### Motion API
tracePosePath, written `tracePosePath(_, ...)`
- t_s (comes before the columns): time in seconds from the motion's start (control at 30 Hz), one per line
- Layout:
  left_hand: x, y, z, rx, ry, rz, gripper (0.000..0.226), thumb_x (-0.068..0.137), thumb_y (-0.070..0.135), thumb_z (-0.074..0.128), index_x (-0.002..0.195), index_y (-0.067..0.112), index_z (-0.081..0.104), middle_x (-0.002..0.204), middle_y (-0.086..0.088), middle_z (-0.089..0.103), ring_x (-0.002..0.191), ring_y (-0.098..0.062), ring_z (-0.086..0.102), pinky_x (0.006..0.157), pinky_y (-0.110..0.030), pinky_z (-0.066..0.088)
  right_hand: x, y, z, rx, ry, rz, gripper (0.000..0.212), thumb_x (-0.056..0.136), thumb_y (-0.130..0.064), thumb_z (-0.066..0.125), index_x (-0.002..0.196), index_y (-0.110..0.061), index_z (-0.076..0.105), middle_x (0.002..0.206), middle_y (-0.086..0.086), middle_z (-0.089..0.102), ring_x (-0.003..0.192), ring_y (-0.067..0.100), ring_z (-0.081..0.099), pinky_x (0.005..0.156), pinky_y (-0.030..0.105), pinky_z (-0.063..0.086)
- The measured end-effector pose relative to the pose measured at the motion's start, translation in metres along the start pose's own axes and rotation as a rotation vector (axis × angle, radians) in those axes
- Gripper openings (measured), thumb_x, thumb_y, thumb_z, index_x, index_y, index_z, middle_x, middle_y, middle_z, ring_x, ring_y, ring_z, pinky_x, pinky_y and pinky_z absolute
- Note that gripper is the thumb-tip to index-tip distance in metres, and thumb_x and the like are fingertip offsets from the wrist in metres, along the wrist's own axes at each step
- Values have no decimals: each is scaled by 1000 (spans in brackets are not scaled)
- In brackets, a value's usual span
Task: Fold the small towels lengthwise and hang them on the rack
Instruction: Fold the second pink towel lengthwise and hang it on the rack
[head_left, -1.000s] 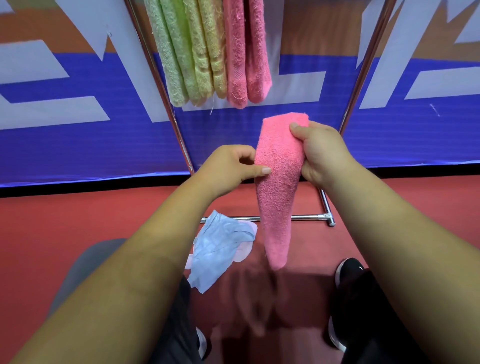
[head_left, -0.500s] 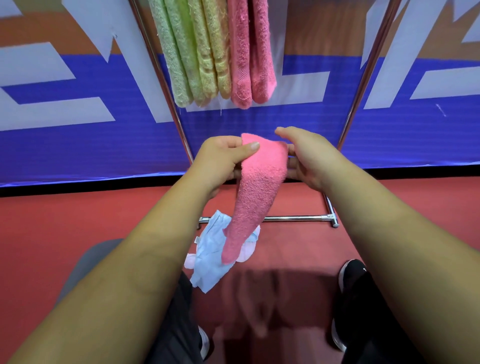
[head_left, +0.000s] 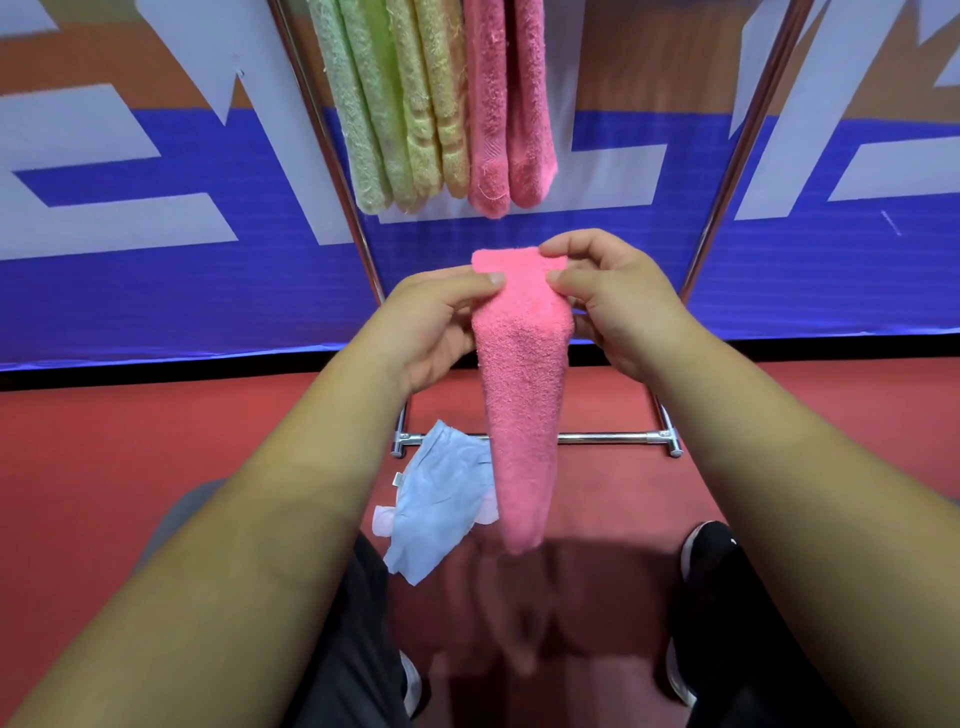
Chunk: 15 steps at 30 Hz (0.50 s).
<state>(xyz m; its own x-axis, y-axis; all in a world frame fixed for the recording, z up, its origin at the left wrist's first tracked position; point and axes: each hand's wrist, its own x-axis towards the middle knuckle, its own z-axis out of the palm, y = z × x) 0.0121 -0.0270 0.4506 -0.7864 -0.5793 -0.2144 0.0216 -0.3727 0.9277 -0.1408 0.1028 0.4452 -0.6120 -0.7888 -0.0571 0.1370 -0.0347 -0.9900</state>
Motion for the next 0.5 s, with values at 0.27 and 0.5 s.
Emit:
tracePosePath(0.27,2,-10,0,399,-13,85,40,91,-12,74,130,-7,64,121,-28,75,102,-27,73,96,-39,62,9,5,-7,5,129,-10,34,97,5,61,114,-19,78,101,14,64,83,28,55,68,38,52)
tracePosePath(0.5,-1,-8,5,337,59,111,34,92,-7,75,125,-4,68,116,-22,78,96,-26,77,88,-42,64,-1,7,-3,-152,-66,34,59,99,-8,72,151,-32,58,89,-9,74,82,9,67,83,32,57)
